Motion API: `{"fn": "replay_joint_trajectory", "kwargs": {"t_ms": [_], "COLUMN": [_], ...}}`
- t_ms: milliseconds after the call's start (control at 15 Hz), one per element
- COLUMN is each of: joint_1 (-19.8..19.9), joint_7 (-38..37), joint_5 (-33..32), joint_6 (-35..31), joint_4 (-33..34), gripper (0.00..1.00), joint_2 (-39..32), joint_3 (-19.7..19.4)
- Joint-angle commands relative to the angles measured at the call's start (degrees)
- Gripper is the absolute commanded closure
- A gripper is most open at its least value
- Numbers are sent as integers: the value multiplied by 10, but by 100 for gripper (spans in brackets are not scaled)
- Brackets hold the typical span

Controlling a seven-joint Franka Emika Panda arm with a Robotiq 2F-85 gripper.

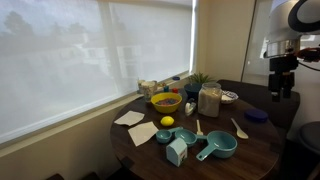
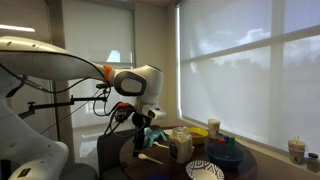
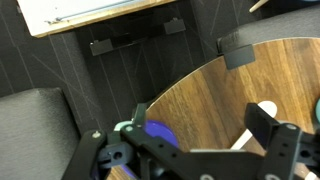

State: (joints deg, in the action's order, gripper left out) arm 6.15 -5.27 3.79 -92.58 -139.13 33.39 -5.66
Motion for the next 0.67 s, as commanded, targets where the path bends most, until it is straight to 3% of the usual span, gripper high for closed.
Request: {"fn": "replay_joint_trajectory", "kwargs": {"t_ms": [0, 533, 600], "joint_1": [23, 41, 45], "joint_7": [56, 194, 157], "joint_5": [-22, 6, -12], "joint_6": [2, -114, -80], "joint_4": [-13, -61, -48], "gripper": [0, 0, 0], "joint_2": [-11, -47, -40], "joint_3": [-35, -123, -99]}}
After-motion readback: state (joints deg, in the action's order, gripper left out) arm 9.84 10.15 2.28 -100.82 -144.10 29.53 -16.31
